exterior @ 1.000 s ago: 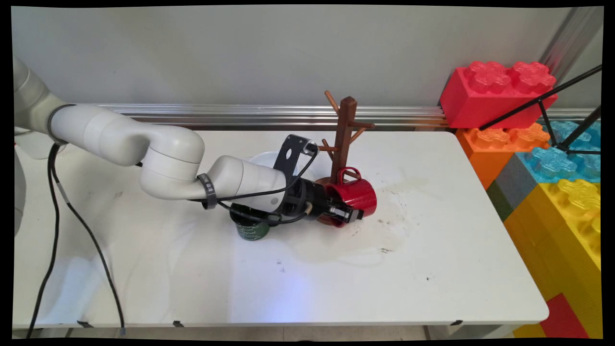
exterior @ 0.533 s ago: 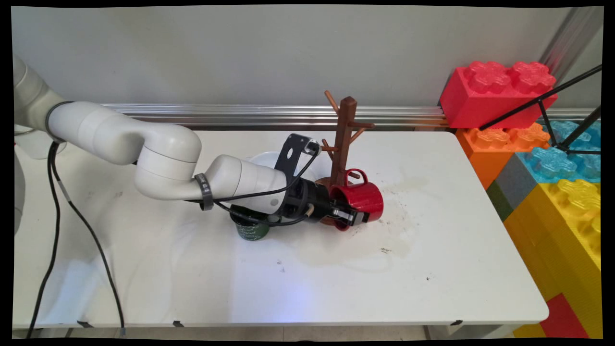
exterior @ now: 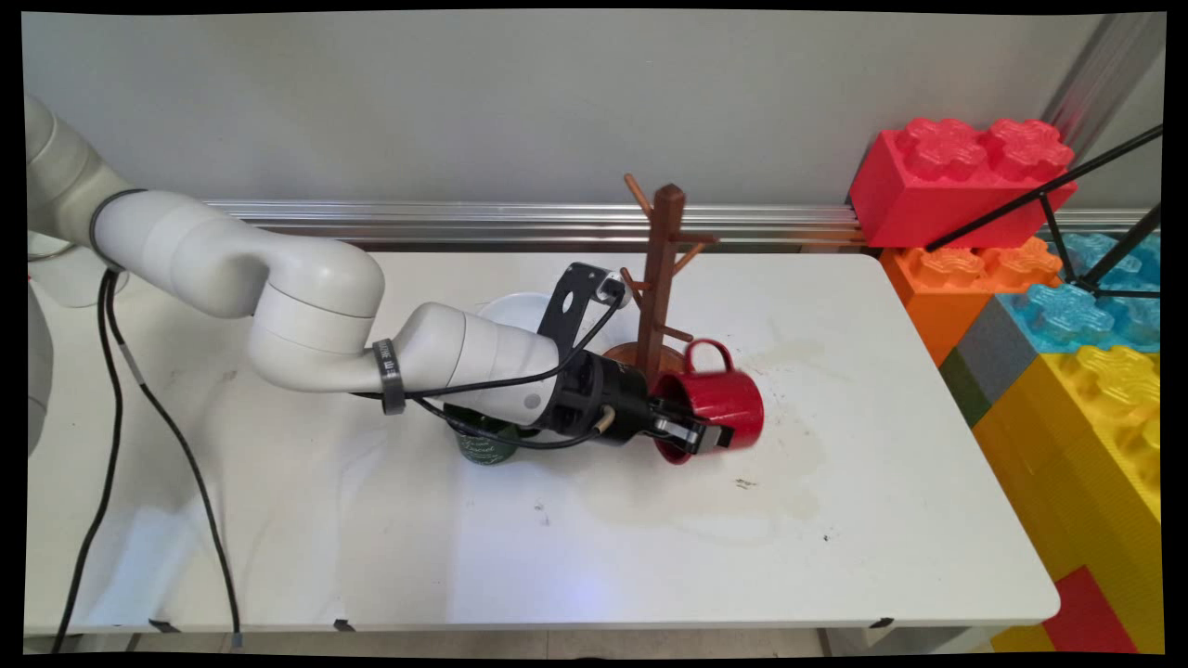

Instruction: Place the picked object on the table

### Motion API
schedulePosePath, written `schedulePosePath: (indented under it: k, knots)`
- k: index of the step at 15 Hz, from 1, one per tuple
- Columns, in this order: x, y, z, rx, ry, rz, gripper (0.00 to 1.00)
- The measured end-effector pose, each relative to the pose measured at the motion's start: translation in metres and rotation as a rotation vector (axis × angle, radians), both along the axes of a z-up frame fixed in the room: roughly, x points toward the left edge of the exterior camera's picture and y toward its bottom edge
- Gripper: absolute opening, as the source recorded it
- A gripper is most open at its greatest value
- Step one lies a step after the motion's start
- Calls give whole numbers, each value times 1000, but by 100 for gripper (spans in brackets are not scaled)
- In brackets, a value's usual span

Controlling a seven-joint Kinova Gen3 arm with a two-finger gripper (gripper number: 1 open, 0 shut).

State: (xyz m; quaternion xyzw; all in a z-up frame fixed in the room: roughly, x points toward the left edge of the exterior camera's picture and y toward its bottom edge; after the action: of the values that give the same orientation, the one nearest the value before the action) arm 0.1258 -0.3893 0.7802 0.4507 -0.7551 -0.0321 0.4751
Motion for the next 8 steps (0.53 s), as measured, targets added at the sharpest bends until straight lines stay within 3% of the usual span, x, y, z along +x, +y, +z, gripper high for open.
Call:
schedulePosePath:
  k: [8]
  knots:
    - [-5,12,16,-8,-5,-62,0]
